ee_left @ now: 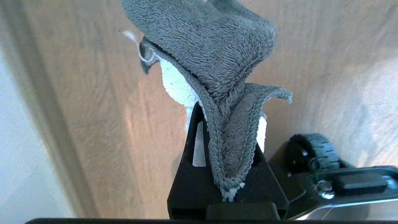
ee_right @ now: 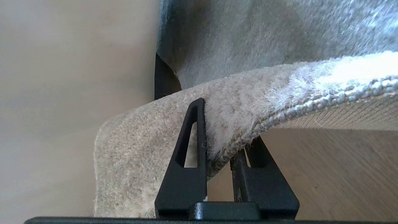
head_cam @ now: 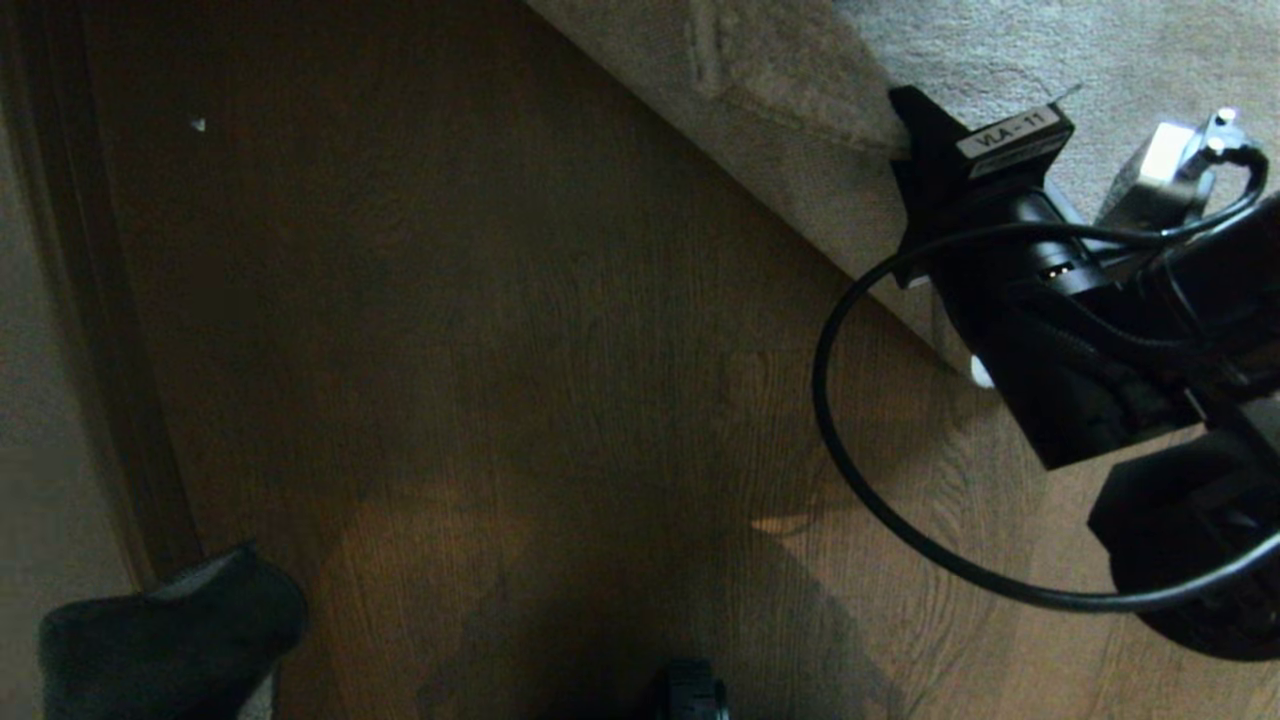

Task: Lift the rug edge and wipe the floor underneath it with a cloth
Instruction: Lay down the carpet

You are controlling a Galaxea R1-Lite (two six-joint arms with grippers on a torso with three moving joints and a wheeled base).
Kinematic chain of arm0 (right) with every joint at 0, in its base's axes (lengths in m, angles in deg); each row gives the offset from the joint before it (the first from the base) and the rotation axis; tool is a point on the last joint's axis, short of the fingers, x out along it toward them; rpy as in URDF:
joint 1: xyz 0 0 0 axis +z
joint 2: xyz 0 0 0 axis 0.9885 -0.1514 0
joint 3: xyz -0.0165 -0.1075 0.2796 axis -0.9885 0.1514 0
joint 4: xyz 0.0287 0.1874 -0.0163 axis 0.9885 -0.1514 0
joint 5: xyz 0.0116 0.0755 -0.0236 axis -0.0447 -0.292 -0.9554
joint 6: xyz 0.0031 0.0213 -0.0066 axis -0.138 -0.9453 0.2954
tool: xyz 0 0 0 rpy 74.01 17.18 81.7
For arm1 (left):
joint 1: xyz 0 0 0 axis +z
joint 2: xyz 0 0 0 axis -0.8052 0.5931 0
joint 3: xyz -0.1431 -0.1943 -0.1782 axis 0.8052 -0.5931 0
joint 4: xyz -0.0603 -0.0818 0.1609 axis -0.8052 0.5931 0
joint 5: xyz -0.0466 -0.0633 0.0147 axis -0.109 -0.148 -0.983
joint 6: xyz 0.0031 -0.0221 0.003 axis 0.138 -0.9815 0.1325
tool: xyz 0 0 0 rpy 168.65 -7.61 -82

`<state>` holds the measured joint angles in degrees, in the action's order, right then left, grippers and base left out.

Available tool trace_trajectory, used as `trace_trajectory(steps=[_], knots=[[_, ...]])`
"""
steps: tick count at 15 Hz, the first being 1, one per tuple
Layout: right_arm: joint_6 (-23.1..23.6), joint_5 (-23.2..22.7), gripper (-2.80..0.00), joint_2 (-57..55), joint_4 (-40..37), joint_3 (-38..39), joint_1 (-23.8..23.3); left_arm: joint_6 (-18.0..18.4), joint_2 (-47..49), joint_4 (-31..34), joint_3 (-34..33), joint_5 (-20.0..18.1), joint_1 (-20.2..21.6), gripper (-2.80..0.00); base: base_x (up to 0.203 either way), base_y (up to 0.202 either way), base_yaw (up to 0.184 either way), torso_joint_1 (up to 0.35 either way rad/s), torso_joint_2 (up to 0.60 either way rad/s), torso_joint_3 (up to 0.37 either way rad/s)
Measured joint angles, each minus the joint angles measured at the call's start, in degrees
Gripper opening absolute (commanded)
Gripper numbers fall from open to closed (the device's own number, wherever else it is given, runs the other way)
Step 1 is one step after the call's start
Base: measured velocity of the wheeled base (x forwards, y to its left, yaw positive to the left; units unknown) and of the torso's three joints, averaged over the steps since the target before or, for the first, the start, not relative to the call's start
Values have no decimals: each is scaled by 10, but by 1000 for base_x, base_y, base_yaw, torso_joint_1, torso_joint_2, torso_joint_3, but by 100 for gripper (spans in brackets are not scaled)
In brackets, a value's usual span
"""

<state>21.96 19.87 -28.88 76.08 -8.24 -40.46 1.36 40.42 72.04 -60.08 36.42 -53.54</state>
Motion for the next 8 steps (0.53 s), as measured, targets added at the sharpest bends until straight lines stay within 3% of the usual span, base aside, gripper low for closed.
trace_trajectory(steps=[5, 8], knots=[[-1, -5, -280, -2, 0, 0, 7, 4, -37, 28, 10, 28, -1, -280, 0, 0, 0, 0, 0, 0], [0, -5, -280, -2, 0, 0, 9, 23, -39, 14, -6, 72, -1, -280, 0, 0, 0, 0, 0, 0]])
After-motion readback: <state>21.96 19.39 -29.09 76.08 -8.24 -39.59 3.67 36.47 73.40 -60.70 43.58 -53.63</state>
